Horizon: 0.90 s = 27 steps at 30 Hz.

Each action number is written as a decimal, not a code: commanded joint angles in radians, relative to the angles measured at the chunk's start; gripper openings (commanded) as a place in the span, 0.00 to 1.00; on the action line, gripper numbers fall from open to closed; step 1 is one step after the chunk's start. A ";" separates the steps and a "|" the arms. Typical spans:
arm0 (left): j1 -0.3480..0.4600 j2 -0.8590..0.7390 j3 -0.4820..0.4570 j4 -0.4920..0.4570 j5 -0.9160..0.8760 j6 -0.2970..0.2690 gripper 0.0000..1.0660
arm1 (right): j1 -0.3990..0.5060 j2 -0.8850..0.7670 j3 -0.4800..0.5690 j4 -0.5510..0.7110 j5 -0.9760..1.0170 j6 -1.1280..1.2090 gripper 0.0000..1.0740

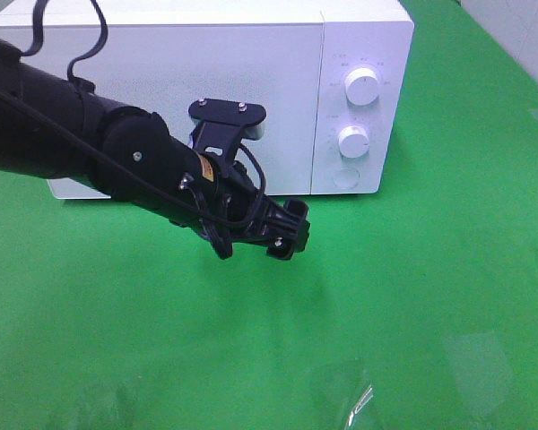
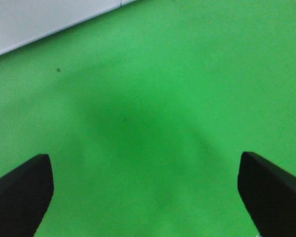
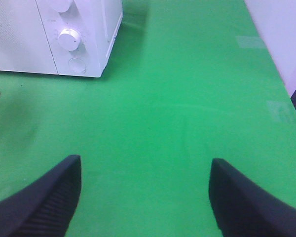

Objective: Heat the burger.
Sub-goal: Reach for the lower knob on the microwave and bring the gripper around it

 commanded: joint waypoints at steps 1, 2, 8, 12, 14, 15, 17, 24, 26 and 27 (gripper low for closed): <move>-0.009 -0.053 -0.009 -0.011 0.151 0.002 0.88 | -0.003 -0.027 0.004 -0.001 -0.009 -0.016 0.66; -0.009 -0.053 -0.009 -0.011 0.151 0.002 0.88 | -0.003 -0.027 0.004 -0.001 -0.009 -0.016 0.66; -0.009 -0.127 -0.009 -0.005 0.356 0.003 0.88 | -0.003 -0.027 0.004 -0.001 -0.009 -0.016 0.66; -0.009 -0.191 -0.014 -0.003 0.496 0.003 0.88 | -0.003 -0.027 0.004 -0.001 -0.009 -0.016 0.66; -0.009 -0.221 -0.014 -0.003 0.547 0.003 0.88 | -0.003 -0.027 0.004 -0.001 -0.009 -0.016 0.66; -0.009 -0.221 -0.014 -0.003 0.547 0.003 0.88 | -0.003 -0.027 0.004 -0.001 -0.009 -0.016 0.66; -0.009 -0.254 -0.014 -0.002 0.586 0.003 0.88 | -0.003 -0.027 0.004 -0.001 -0.009 -0.016 0.66; 0.075 -0.337 -0.014 -0.005 0.712 -0.004 0.88 | -0.003 -0.027 0.004 -0.001 -0.009 -0.016 0.66; 0.130 -0.357 -0.014 -0.005 0.759 0.000 0.88 | -0.003 -0.027 0.004 -0.001 -0.009 -0.016 0.66; 0.186 -0.379 -0.014 -0.004 0.793 0.003 0.88 | -0.003 -0.027 0.004 -0.001 -0.009 -0.016 0.66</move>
